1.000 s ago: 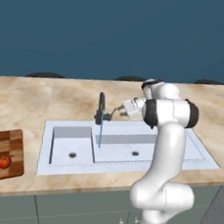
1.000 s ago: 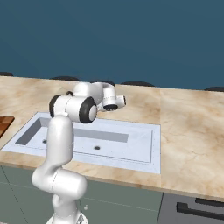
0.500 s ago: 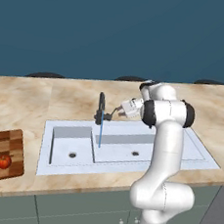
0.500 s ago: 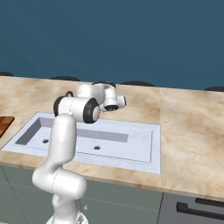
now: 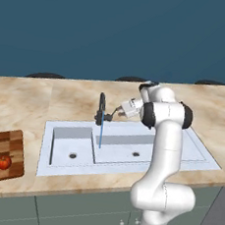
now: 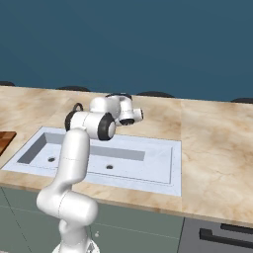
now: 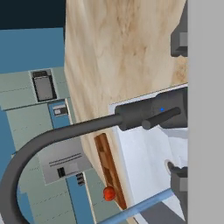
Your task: Pick the apple from the sink and place it on the cutting board to airdry. Then turn off the sink faucet.
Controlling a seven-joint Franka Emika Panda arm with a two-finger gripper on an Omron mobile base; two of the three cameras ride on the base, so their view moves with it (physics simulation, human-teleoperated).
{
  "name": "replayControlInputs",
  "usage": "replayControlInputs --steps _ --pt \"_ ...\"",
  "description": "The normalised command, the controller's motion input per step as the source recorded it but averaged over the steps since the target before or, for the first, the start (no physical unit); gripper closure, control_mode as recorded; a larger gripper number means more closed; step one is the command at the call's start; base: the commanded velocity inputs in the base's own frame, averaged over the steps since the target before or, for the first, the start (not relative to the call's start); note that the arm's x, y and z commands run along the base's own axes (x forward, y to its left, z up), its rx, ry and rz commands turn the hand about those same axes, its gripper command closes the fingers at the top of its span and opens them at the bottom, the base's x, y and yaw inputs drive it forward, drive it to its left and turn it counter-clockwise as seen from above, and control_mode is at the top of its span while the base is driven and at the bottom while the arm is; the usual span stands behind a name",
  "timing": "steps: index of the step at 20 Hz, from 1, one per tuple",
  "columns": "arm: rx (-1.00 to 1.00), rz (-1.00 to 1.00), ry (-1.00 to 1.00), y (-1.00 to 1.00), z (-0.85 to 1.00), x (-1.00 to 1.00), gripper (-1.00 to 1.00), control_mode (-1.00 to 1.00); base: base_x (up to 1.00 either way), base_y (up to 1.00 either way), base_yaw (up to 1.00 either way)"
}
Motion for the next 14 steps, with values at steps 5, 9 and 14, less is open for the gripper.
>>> replayControlInputs --steps 5,9,14 --pt "0.0 0.0 0.01 0.0 -0.08 0.15 -1.0 -1.0 0.0 0.0 0.0" --pt "0.0 0.0 0.03 0.0 -0.14 0.09 -1.0 -1.0 0.0 0.0 0.0" --pt "0.0 0.0 0.02 0.06 -0.08 0.09 -1.0 -1.0 0.0 0.0 0.0"
